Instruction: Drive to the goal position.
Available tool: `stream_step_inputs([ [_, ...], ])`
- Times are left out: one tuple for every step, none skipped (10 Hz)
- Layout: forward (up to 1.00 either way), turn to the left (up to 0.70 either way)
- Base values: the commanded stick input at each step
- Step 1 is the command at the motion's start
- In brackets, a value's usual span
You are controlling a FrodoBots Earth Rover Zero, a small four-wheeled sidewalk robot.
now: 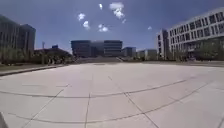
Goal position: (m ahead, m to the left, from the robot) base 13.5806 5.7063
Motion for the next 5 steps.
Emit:
stream_step_inputs([
  [0.50,0.00],
  [0.50,0.00],
  [0.50,0.00],
  [0.50,0.00],
  [0.50,0.00],
])
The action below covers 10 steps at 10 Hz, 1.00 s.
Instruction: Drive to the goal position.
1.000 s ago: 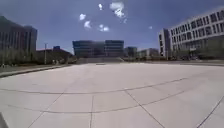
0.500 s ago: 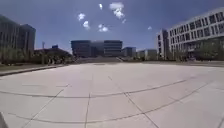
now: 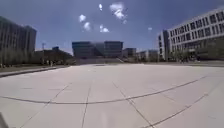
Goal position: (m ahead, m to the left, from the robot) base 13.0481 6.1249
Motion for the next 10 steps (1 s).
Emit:
stream_step_inputs([
  [0.50,0.00],
  [0.50,0.00],
  [0.50,0.00],
  [0.50,0.00],
  [0.50,0.00],
  [0.50,0.00],
  [0.50,0.00],
  [0.50,0.00],
  [0.50,0.00],
  [0.50,0.00],
])
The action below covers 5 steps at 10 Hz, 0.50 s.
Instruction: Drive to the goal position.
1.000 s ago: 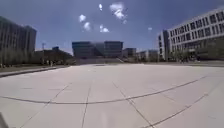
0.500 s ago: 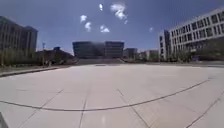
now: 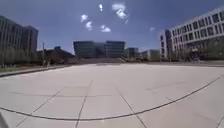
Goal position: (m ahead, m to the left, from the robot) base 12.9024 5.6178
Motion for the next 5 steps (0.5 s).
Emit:
stream_step_inputs([
  [0.50,0.00],
  [0.50,0.00],
  [0.50,0.00],
  [0.50,0.00],
  [0.50,0.00],
])
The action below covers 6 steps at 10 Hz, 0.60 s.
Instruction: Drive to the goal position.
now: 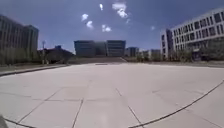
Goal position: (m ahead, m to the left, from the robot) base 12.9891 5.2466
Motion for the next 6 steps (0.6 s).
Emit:
stream_step_inputs([
  [0.50,0.00],
  [0.50,0.00],
  [0.50,0.00],
  [0.50,0.00],
  [0.50,0.00],
  [0.50,0.00],
])
